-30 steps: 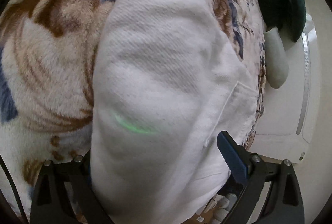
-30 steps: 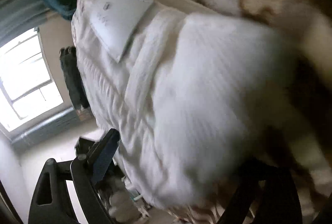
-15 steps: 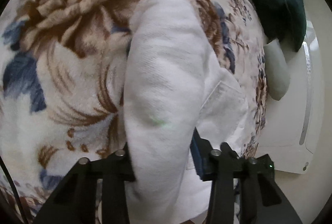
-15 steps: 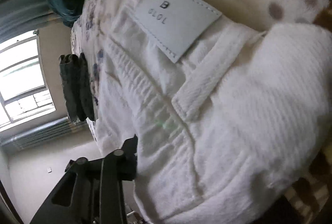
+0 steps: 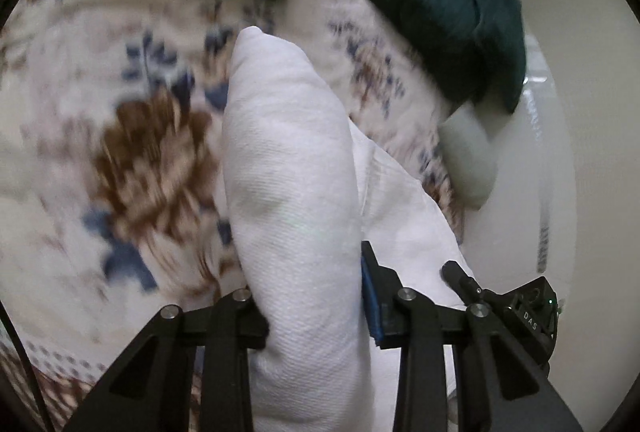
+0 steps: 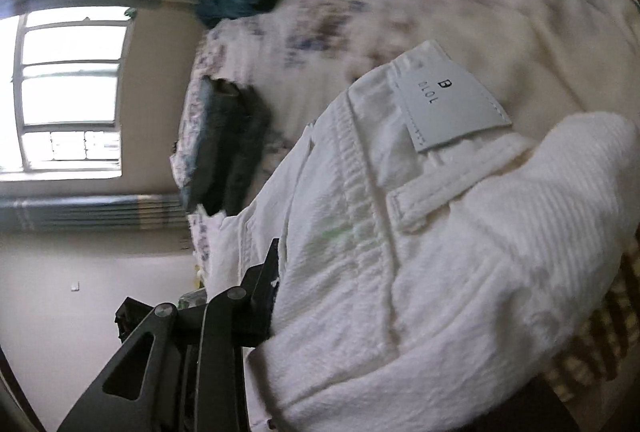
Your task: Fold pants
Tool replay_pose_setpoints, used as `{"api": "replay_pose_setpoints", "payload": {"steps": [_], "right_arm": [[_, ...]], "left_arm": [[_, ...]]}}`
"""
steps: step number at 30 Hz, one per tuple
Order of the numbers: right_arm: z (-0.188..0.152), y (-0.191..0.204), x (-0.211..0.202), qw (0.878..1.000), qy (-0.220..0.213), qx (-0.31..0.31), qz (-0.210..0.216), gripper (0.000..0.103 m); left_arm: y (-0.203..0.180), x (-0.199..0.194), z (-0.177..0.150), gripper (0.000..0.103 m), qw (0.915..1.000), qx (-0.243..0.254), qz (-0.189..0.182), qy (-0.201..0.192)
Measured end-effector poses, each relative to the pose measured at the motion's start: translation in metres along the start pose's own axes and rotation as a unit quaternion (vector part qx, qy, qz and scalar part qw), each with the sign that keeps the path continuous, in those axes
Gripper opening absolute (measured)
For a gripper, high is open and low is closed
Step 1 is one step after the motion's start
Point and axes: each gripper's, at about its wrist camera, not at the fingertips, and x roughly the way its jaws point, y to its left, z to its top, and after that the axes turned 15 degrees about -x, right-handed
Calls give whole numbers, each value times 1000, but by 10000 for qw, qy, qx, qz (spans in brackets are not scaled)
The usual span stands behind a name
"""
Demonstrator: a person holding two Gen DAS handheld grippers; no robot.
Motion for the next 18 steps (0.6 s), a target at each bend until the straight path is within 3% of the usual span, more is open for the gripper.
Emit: {"api": "replay_pose_setpoints", "payload": {"steps": [6, 11, 18], "right_arm": [[43, 118, 48, 9991, -239, -262, 252, 36], [107, 218, 126, 9956, -389, -558, 640, 36], [206, 304, 264, 9896, -402, -1028, 922, 36]], "left_arm": [[-16, -70, 107, 30, 9994, 7, -222, -273], [-35, -117, 229, 30, 9971, 206, -183, -704], [-56, -124, 386, 30, 9928, 517, 16, -1084]]}}
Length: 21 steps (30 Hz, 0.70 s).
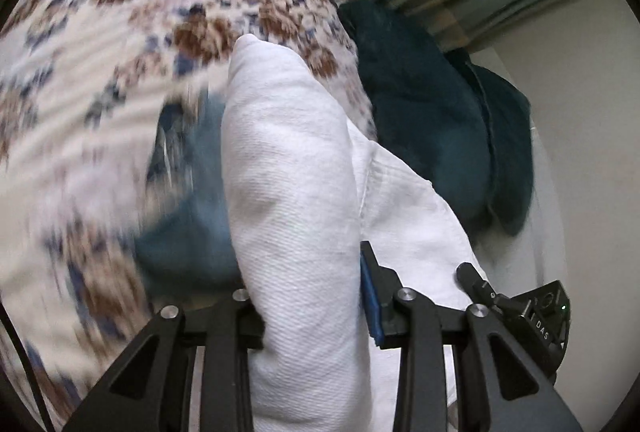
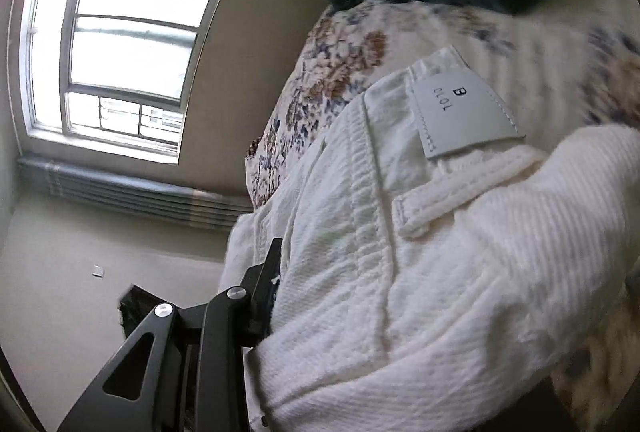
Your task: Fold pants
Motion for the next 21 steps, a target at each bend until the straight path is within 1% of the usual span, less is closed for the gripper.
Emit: {"api": "replay_pose_setpoints", "payload": {"steps": [3, 4, 6, 7, 9, 10, 11, 13, 15, 16, 17, 18, 19, 20, 21], "right_arm": [[23, -10, 54, 9999, -59, -104, -6, 36], [28, -20, 77, 9999, -60, -109, -16, 36], [27, -43, 107, 9999, 38, -29, -147, 35], [22, -58, 125, 9994, 192, 40, -300, 36], [8, -78, 141, 9979, 443, 143, -447, 36], [-1, -89, 146, 9972, 570, 174, -456, 37], [-6, -95, 147, 9969, 647, 199, -403, 38], [-13, -101, 145, 9957, 863, 257, -224, 41], [-13, -101, 139, 9931, 1079, 432, -138, 46], [-11, -98, 133, 9913, 1221, 429, -232, 57], [-6, -89, 123, 9897, 1312, 246, -521, 68], [-3, -81, 114, 9879, 1342, 27, -778, 87], [0, -69, 104, 9841, 1387, -287, -1074, 90], [3, -56, 95, 9773, 1441, -617, -1422, 90], [4, -41, 88, 9631, 1557, -1026, -1942, 90]], "left_arm": [[8, 39, 49, 30, 9996, 233, 114, 56], [15, 52, 60, 30, 9996, 234, 129, 86], [42, 87, 77, 30, 9991, 136, 347, 193], [57, 101, 82, 30, 9985, 39, 446, 304], [85, 124, 76, 31, 9961, -103, 706, 516], [96, 129, 69, 34, 9956, -119, 734, 571], [106, 128, 65, 36, 9958, -191, 687, 582], [116, 122, 59, 45, 9955, -384, 616, 618], [115, 109, 54, 50, 9944, -518, 723, 578], [111, 99, 50, 54, 9935, -499, 881, 515], [106, 92, 46, 55, 9925, -422, 1068, 418], [99, 82, 40, 56, 9913, -289, 1259, 255], [90, 71, 32, 65, 9888, -94, 1485, 52], [80, 62, 23, 74, 9842, 91, 1766, -86], [73, 56, 16, 89, 9796, 221, 1987, -202]]}}
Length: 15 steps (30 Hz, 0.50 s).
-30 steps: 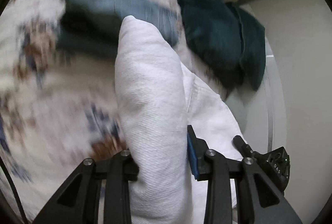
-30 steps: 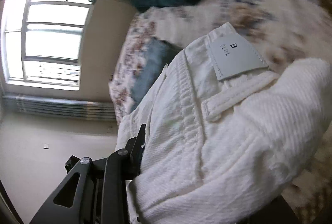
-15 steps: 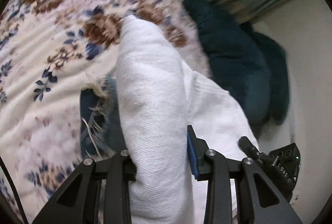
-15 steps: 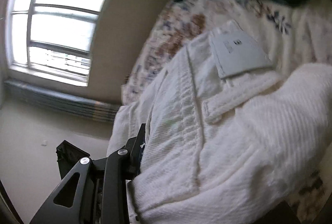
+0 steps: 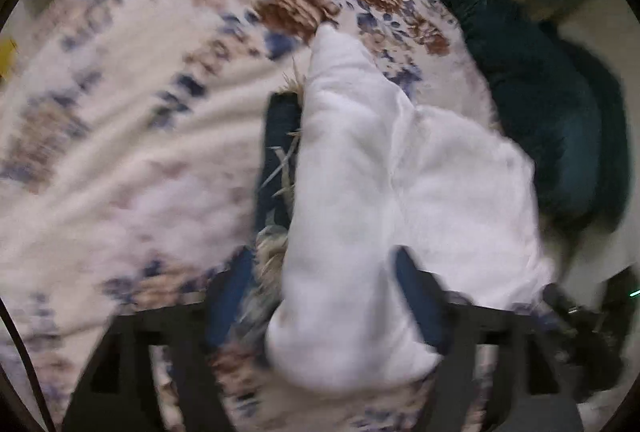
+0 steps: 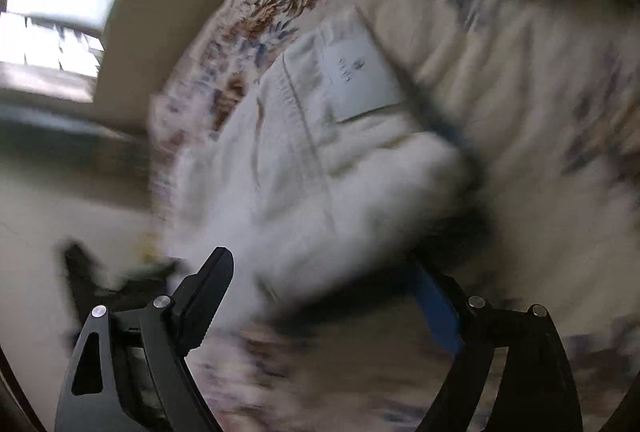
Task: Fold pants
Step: 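Place the folded pants on top of the dark clothes stack and release both tools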
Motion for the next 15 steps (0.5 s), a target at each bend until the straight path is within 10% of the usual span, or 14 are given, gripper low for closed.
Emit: {"api": "replay_pose_setpoints", "payload": {"steps": [6, 15], "right_arm": [[5, 45, -42, 9734, 182, -1284, -1891, 93], [-8, 72, -104, 9591, 32, -1651, -2300, 93]], "left_arm": [[-30, -43, -40, 99, 9969, 310, 488, -535], [-69, -82, -70, 99, 9917, 600, 662, -926]]}}
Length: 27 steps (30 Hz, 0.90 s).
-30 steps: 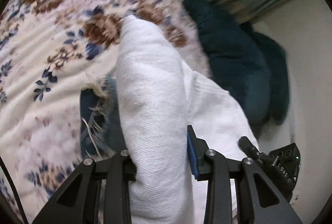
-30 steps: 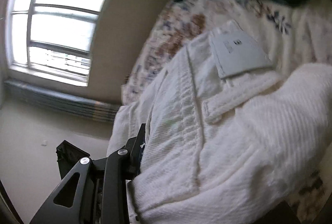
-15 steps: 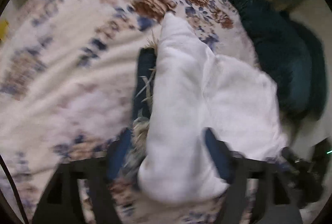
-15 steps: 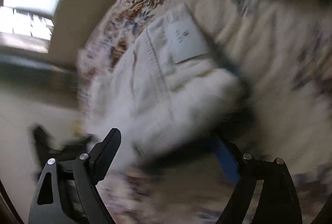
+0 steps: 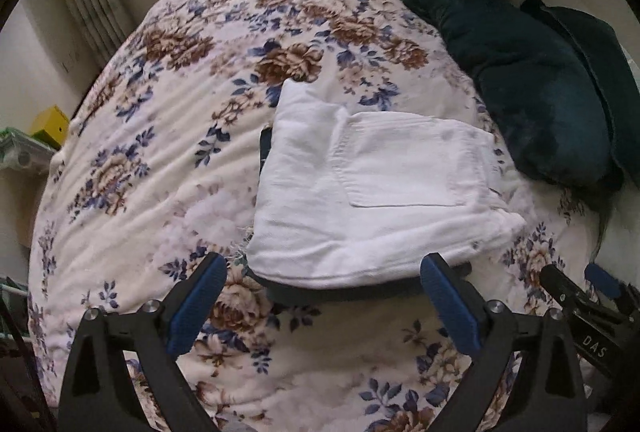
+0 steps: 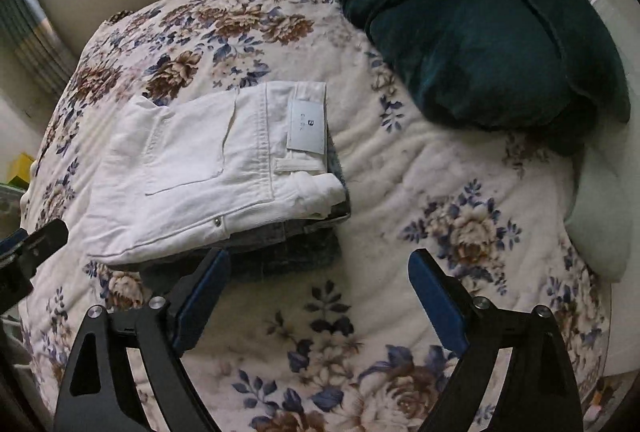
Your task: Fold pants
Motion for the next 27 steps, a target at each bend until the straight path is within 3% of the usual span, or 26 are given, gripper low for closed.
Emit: {"api": "replay_pose_setpoints", "payload": {"steps": [11, 20, 27], "right_arm": [[-39, -10, -126, 9974, -665, -265, -85, 93], [-111, -9, -256, 9924, -1147, -436, -51, 93], [-183, -13, -361, 9886, -1434, -455, -59, 93]], "left_arm": [[-12, -113, -49, 99, 9975, -99, 200, -666], [-4, -255, -117, 99, 9900, -172, 154, -1388], [17, -335, -177, 99, 9857, -123, 173, -1671]]}}
